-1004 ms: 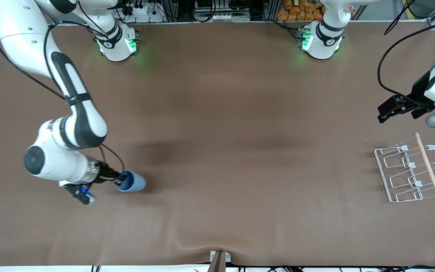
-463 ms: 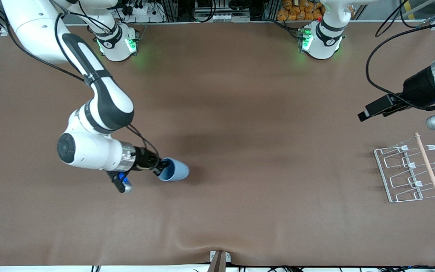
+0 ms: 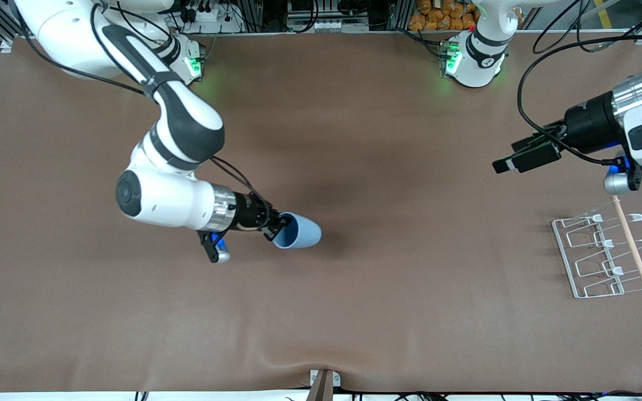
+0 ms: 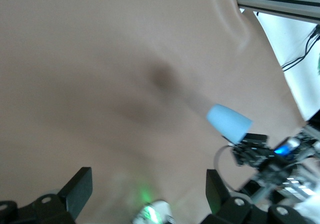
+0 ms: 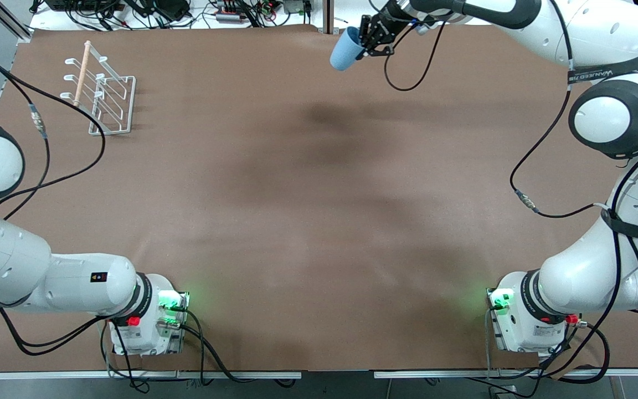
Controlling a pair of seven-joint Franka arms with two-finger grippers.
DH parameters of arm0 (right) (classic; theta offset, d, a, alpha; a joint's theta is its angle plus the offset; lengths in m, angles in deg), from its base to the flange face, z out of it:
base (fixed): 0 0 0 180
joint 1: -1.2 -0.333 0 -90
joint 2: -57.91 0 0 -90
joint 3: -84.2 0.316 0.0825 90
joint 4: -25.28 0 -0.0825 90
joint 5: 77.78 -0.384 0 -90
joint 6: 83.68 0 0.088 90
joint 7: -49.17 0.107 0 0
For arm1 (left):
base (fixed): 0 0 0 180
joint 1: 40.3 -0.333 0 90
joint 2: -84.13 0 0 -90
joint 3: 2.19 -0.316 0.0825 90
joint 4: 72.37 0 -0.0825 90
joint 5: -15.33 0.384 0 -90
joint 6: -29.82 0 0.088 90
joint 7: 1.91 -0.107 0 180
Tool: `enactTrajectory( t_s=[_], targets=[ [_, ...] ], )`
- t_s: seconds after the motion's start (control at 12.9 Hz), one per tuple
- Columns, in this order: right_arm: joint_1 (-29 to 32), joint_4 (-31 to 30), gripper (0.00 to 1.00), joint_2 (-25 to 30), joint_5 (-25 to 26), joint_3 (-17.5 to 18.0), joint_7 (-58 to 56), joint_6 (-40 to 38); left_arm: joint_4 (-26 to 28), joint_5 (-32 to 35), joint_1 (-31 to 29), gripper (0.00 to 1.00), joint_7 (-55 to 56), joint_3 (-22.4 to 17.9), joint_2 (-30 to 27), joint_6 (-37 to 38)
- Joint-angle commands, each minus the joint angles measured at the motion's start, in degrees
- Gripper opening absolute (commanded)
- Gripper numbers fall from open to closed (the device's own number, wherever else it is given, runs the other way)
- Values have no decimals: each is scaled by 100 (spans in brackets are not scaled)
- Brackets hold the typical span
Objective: Transfer cup to left arm and place on rack
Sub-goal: 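Lift the blue cup with the right gripper while the left gripper approaches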
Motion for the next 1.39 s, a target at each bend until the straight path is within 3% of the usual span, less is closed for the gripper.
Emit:
enactTrajectory(
  t_s=[0.0,0.23,0.62,1.0,1.31],
  targets=[
    [-211,34,0,61,-346,8,390,235,-95,-606,154,100,1242,-2,170,75],
    [-308,43,0,61,-400,340,978,796,-104,-1232,198,100,2457,7,372,75],
    [-221,43,0,148,-409,1009,1506,1149,-393,-1321,664,100,3242,-11,977,-12],
    [-238,34,0,315,-655,1220,1778,1273,-569,-1382,937,100,3688,-28,1540,-364],
    [-264,34,0,316,-664,1238,1850,1352,-1122,-1444,963,100,4585,-11,2007,-566]
  ],
)
